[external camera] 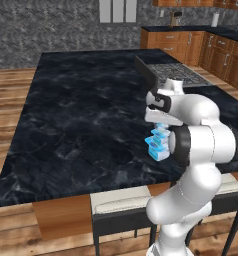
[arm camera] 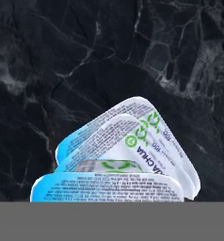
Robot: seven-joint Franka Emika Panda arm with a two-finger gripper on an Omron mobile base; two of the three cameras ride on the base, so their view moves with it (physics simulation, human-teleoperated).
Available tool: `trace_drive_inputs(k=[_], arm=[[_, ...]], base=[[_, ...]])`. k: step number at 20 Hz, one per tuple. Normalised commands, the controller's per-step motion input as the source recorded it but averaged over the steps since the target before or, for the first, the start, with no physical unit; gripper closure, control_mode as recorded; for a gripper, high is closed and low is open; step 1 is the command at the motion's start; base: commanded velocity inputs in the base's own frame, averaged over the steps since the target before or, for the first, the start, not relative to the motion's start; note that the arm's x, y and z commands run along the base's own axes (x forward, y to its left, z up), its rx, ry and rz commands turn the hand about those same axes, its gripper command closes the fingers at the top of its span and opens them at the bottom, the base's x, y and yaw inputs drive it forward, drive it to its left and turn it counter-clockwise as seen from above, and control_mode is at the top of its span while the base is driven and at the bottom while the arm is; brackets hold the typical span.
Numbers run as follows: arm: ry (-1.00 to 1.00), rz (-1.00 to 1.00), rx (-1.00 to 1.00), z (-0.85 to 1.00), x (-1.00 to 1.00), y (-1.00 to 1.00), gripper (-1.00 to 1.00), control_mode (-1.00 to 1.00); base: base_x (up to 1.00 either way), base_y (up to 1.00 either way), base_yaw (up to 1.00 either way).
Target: Stack the yogurt containers by placing the smaller containers on top of the larger containers.
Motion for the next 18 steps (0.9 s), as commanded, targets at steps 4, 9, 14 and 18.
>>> trace_drive_inputs(k=[4,9,14,18], arm=[[0.0,0.0,0.0,-0.13,0.12,0.0,1.0,-1.0],[0.0,0.0,0.0,-0.14,0.05,0.0,1.0,-1.0],[0.0,0.0,0.0,-0.13,0.03,0.0,1.0,-1.0],[0.0,0.0,0.0,-0.09,0.02,0.0,1.0,-1.0]], base=[[0.0,0.0,0.0],[0.0,0.0,0.0],[0.0,0.0,0.0],[0.0,0.0,0.0]])
